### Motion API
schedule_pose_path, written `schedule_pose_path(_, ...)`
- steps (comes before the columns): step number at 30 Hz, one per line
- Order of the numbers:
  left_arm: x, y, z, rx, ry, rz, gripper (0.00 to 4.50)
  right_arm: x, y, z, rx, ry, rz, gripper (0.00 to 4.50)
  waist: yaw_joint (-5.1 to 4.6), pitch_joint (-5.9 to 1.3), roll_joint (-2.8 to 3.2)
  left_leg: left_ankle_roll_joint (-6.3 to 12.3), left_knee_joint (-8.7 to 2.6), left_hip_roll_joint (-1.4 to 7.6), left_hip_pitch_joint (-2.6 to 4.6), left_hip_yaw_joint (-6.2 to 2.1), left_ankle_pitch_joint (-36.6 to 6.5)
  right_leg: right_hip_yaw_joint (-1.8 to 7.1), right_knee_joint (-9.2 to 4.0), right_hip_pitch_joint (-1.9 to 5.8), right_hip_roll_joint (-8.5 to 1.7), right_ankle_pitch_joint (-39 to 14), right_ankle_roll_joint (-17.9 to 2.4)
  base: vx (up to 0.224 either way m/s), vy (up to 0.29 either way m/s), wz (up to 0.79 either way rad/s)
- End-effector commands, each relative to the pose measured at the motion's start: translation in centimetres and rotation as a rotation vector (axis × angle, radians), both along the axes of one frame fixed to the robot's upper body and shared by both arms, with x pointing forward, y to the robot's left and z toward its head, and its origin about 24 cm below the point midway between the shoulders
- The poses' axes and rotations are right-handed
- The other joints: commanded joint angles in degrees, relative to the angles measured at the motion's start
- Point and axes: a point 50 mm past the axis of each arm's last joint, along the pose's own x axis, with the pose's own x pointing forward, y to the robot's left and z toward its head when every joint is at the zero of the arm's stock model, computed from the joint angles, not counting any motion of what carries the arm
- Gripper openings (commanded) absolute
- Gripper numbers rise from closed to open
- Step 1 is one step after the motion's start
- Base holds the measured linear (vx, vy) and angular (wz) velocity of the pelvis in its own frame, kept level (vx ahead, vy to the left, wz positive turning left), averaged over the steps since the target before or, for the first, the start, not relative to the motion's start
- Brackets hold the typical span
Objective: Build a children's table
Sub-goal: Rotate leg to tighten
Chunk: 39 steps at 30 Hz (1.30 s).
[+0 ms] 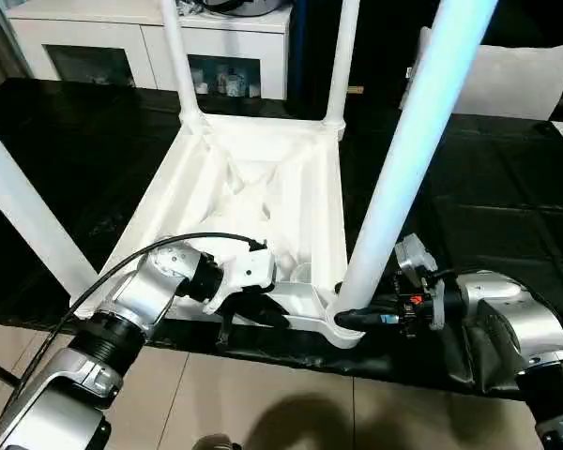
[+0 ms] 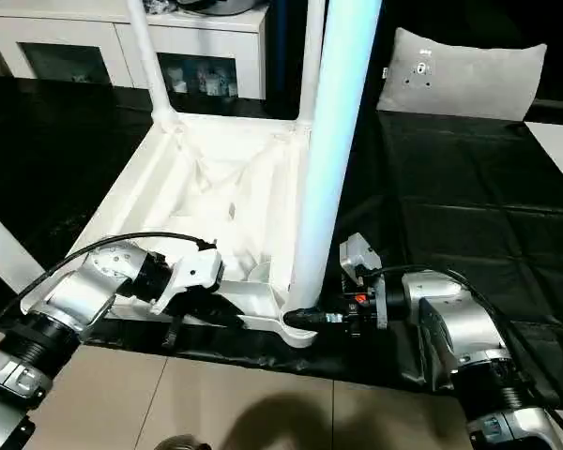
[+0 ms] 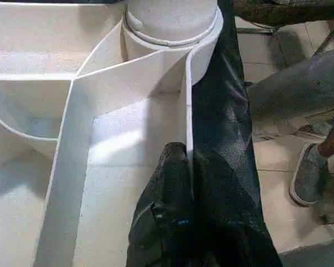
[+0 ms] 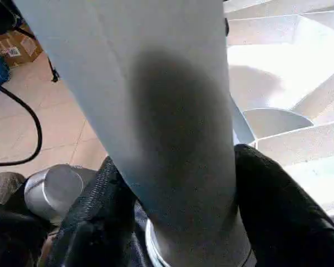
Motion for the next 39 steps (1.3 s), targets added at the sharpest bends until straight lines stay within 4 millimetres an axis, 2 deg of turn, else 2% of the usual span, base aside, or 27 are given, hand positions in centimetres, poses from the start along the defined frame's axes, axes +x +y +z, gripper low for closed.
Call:
schedule_pose_path(1, 0.1, -0.5, 0.5, -0.028, -0.02, -0.002, 0.0, -0.6, 0.4, 0.4, 0.04, 0.009, 0.017, 2.2, -0.36, -3.93, -0.47, 3.4, -4.02, 2.1, 0.58, -0.07, -9.9, 2.61, -3.19, 3.35, -3.16, -15.1, -11.2, 0.0, 0.0, 0.0)
schedule_pose_path(5, 0.4, -1.0, 0.6, -0.059, -0.02, 0.07, 0.0, -0.9, 0.8, -0.2, 0.052, 0.018, -0.072, 2.1, -0.36, -3.82, -0.47, 2.8, -4.18, 2.07, 0.6, -0.09, -11.1, 2.6, -3.55, 3.33, -3.26, -17.1, -10.4, 0.0, 0.0, 0.0)
schedule_pose_path(8, 0.8, -1.7, 0.6, -0.084, -0.032, 0.152, 0.0, -0.9, 1.5, -0.9, 0.037, 0.012, -0.159, 2.09, -0.67, -3.46, -0.55, 1.74, -4.48, 1.97, 0.75, -0.2, -13.4, 2.55, -4.09, 3.17, -3.3, -21.2, -9.2, 0.0, 0.0, 0.0)
schedule_pose_path(9, 0.8, -1.9, 0.6, -0.091, -0.034, 0.168, 0.0, -0.7, 1.6, -1.1, 0.025, 0.019, -0.191, 2.09, -0.71, -3.41, -0.11, 1.44, -4.55, 1.89, 0.78, -0.32, -14.1, 2.49, -4.2, 3.19, -3.33, -22.4, -8.9, 0.0, 0.0, 0.0)
schedule_pose_path(10, 0.9, -2.1, 0.6, -0.098, -0.036, 0.178, 0.0, -0.4, 1.9, -1.3, 0.009, 0.009, -0.247, 2.09, -0.98, -3.26, -0.36, 0.99, -4.67, 1.78, 0.85, -0.36, -15.3, 2.37, -4.66, 3.2, -3.29, -24.9, -7.8, 0.0, 0.0, 0.0)
schedule_pose_path(12, 1.2, -3.0, 0.7, -0.123, -0.044, 0.237, 0.0, 0.4, 2.3, -1.7, -0.018, -0.011, -0.364, 2.06, -2.07, -2.8, -0.33, 0.04, -4.79, 1.31, 1.18, -0.64, -19.0, 1.91, -5.64, 3.07, -3.34, -32.4, -4.9, 0.0, 0.0, 0.0)
schedule_pose_path(13, 1.4, -3.6, 0.8, -0.141, -0.046, 0.275, 0.0, 1.0, 2.5, -2.0, -0.032, -0.01, -0.443, 2.06, -2.55, -2.71, -0.48, -0.14, -4.76, 1.24, 1.18, -0.62, -19.4, 1.84, -5.9, 2.98, -3.3, -33.8, -4.2, 0.0, 0.0, 0.0)
schedule_pose_path(14, 1.7, -4.4, 0.9, -0.165, -0.047, 0.327, 0.0, 1.7, 2.8, -2.3, -0.046, -0.002, -0.539, 2.05, -3.27, -2.77, -0.31, -0.82, -4.63, 1.05, 1.21, -0.78, -19.4, 1.58, -5.98, 2.85, -3.28, -35.1, -3.7, 0.0, 0.0, 0.0)
schedule_pose_path(15, 1.9, -5.1, 1.0, -0.182, -0.044, 0.359, 0.0, 2.2, 2.9, -2.5, -0.053, 0.007, -0.61, 2.03, -4.18, -2.79, -0.51, -1.12, -4.43, 0.78, 1.04, -1.01, -20.0, 1.01, -6.33, 3.03, -3.24, -37.2, -2.6, 0.0, 0.0, 0.0)
schedule_pose_path(17, 2.1, -5.9, 1.1, -0.2, -0.039, 0.405, 0.0, 2.9, 3.2, -2.7, -0.054, 0.028, -0.708, 2.01, -5.11, -2.92, -0.4, -0.15, -4.43, 0.58, 0.87, -1.12, -19.9, 0.7, -6.92, 3.21, -3.13, -37.3, -1.5, 0.0, 0.0, 0.0)
schedule_pose_path(18, 2.3, -6.5, 1.1, -0.211, -0.04, 0.447, 0.0, 3.4, 3.4, -2.8, -0.052, 0.05, -0.788, 2.01, -5.59, -2.93, -0.17, 0.14, -4.53, 0.64, 0.64, -1.2, -19.7, 0.69, -6.8, 3.18, -2.99, -35.8, -1.9, 0.0, 0.0, 0.0)
schedule_pose_path(19, 2.6, -7.2, 1.2, -0.223, -0.051, 0.496, 0.0, 4.0, 3.5, -3.0, -0.053, 0.071, -0.876, 2.0, -6.23, -3.0, -0.33, 0.2, -4.45, 0.57, 0.65, -1.24, -20.2, 0.58, -6.78, 3.04, -2.87, -35.1, -2.4, 0.0, 0.0, 0.0)
schedule_pose_path(21, 2.8, -7.5, 1.3, -0.228, -0.059, 0.522, 0.0, 4.3, 3.6, -3.0, -0.055, 0.079, -0.922, 2.0, -6.67, -3.15, -0.46, 0.72, -4.35, 0.37, 0.5, -1.17, -19.5, 0.74, -6.66, 3.12, -2.85, -34.0, -2.7, 0.0, 0.0, 0.0)
schedule_pose_path(22, 3.0, -8.5, 1.6, -0.24, -0.091, 0.565, 0.0, 5.0, 4.1, -3.3, -0.084, 0.088, -1.029, 2.0, -6.79, -3.13, -0.38, 1.19, -4.37, 0.43, 0.56, -1.05, -19.0, 0.92, -6.71, 2.88, -2.82, -33.4, -3.1, 0.0, 0.0, 0.0)
schedule_pose_path(24, 3.0, -9.0, 1.7, -0.247, -0.109, 0.571, 0.0, 5.4, 4.4, -3.2, -0.07, 0.087, -1.073, 2.0, -6.98, -3.24, -0.23, 1.27, -4.42, 0.5, 0.45, -1.06, -18.4, 1.02, -6.48, 2.94, -2.88, -32.1, -3.7, 0.0, 0.0, 0.0)
schedule_pose_path(26, 2.8, -9.3, 1.8, -0.249, -0.111, 0.555, 0.0, 5.5, 4.5, -3.2, -0.079, 0.065, -1.074, 2.56, -6.91, -3.5, -0.25, 1.81, -4.46, 0.68, 0.33, -0.98, -16.7, 1.39, -6.03, 3.2, -2.92, -28.3, -4.9, 0.0, 0.0, 0.0)
schedule_pose_path(29, 2.5, -9.3, 1.7, -0.245, -0.116, 0.514, 0.0, 5.4, 4.8, -2.7, -0.079, 0.005, -1.036, 2.8, -6.22, -3.86, -0.25, 3.12, -4.31, 0.96, 0.21, -0.57, -12.2, 2.03, -4.92, 3.5, -2.95, -19.5, -8.4, 0.0, 0.0, 0.0)
schedule_pose_path(30, 2.5, -9.1, 1.7, -0.239, -0.117, 0.511, 0.0, 5.3, 4.8, -2.6, -0.067, -0.008, -1.026, 3.04, -6.07, -3.9, -0.31, 3.36, -4.3, 0.95, 0.02, -0.54, -11.0, 2.07, -4.62, 3.71, -2.88, -17.7, -8.9, 0.061, -0.025, 0.05)
schedule_pose_path(31, 2.5, -8.9, 1.6, -0.235, -0.121, 0.5, 0.0, 5.2, 4.6, -2.3, -0.049, -0.024, -1.014, 3.04, -5.5, -3.93, -0.22, 3.93, -4.22, 1.02, 0.08, -0.41, -9.4, 2.17, -4.37, 3.74, -2.91, -15.2, -9.6, 0.0, 0.0, 0.0)
schedule_pose_path(35, 2.4, -7.7, 1.3, -0.22, -0.135, 0.433, 0.0, 4.6, 3.0, -1.7, -0.034, -0.089, -0.971, 3.36, -4.75, -4.47, -0.27, 5.64, -3.83, 1.06, -0.22, -0.4, -4.4, 2.27, -3.23, 4.25, -2.86, -7.5, -11.5, 0.0, 0.0, 0.0)
schedule_pose_path(36, 2.3, -6.9, 1.1, -0.202, -0.15, 0.391, 0.0, 4.1, 2.1, -1.4, -0.033, -0.119, -0.911, 3.56, -4.52, -4.36, -0.29, 6.35, -3.77, 1.11, -0.18, -0.3, -4.1, 2.28, -3.09, 4.09, -2.78, -6.0, -12.1, 0.0, 0.0, 0.0)
schedule_pose_path(37, 2.2, -6.4, 1.0, -0.19, -0.154, 0.357, 0.0, 3.5, 1.4, -1.2, -0.022, -0.13, -0.864, 3.56, -4.27, -4.19, -0.64, 6.98, -3.83, 1.13, -0.17, -0.2, -5.1, 2.28, -3.25, 4.17, -2.76, -6.6, -12.0, 0.0, 0.0, 0.0)
schedule_pose_path(38, 2.1, -6.0, 0.9, -0.183, -0.156, 0.328, 0.0, 3.0, 1.0, -1.0, -0.01, -0.133, -0.826, 3.62, -4.0, -4.18, -0.4, 7.24, -3.79, 1.16, 0.03, -0.17, -5.7, 2.35, -3.32, 4.11, -2.82, -7.2, -11.8, 0.0, 0.0, 0.0)
schedule_pose_path(39, 2.1, -5.8, 0.9, -0.18, -0.156, 0.316, 0.0, 2.8, 0.8, -0.9, -0.005, -0.134, -0.811, 3.7, -3.71, -4.0, -0.47, 7.47, -3.91, 1.43, 0.15, -0.11, -6.9, 2.46, -3.47, 3.94, -2.94, -8.6, -11.7, 0.0, 0.0, 0.0)
